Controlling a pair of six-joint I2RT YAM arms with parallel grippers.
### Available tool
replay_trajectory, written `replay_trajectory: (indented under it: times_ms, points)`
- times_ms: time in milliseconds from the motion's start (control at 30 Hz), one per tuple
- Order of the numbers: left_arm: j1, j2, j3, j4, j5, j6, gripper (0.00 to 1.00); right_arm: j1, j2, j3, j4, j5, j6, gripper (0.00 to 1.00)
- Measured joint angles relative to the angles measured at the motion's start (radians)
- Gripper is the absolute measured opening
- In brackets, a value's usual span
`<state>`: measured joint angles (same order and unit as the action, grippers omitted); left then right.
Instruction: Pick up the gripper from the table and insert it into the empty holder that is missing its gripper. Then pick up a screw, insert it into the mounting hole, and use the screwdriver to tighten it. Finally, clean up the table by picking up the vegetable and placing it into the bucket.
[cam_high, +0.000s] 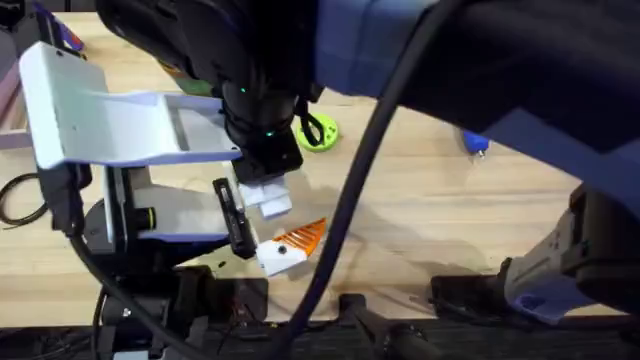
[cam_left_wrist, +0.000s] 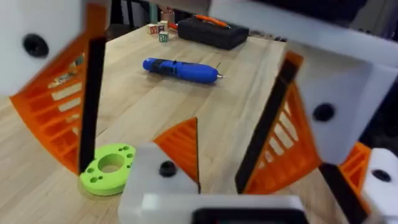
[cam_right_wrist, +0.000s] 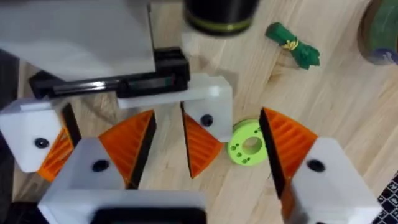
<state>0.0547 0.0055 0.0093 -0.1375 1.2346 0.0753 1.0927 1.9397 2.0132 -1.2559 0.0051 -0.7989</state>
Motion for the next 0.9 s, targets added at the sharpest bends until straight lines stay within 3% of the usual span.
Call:
replay_trajectory:
  times_ms: [333, 633, 733, 900]
  points:
    - [0.000, 0.000, 0.000, 0.000, 0.000, 0.000, 0.986, -0.026, -0.007, 0.000, 0.031, -0.019, 0.090, 0.991]
    - [0.000, 0.000, 0.000, 0.000, 0.000, 0.000, 0.985, -0.126, -0.102, -0.004, 0.032, -0.037, 0.199, 0.991]
    - [0.000, 0.000, 0.000, 0.000, 0.000, 0.000, 0.985, -0.152, -0.143, -0.047, 0.062, -0.037, 0.224, 0.991]
    - [0.000, 0.000, 0.000, 0.000, 0.000, 0.000, 0.985, -0.176, -0.252, -0.229, 0.238, -0.044, 0.290, 0.991]
